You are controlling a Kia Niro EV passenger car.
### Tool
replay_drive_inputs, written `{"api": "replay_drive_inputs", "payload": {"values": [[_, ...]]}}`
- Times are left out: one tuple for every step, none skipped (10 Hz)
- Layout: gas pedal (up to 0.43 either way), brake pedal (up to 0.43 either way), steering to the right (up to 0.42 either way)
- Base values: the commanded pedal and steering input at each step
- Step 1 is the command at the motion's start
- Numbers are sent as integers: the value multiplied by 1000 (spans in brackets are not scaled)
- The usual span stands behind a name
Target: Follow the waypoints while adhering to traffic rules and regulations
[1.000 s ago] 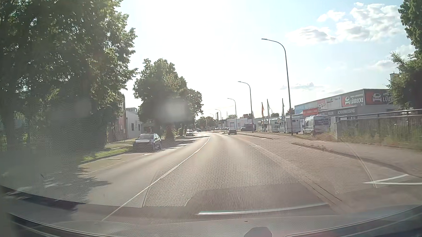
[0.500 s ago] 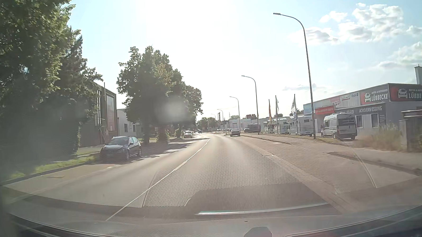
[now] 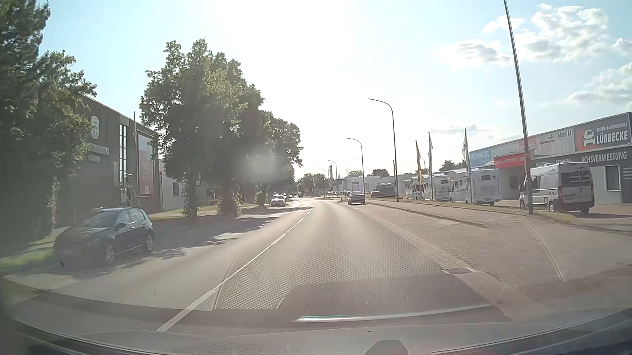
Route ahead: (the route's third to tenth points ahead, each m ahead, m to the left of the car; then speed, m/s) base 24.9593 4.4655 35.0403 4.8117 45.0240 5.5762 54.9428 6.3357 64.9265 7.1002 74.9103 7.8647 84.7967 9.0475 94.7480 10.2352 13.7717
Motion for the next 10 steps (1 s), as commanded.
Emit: {"api": "replay_drive_inputs", "payload": {"values": [[87, 6, -4], [98, 6, -5], [98, 6, -7], [98, 6, -8], [110, 6, -8], [130, 6, -8], [138, 6, -7], [138, 6, -7], [138, 6, -7], [138, 6, -7]]}}
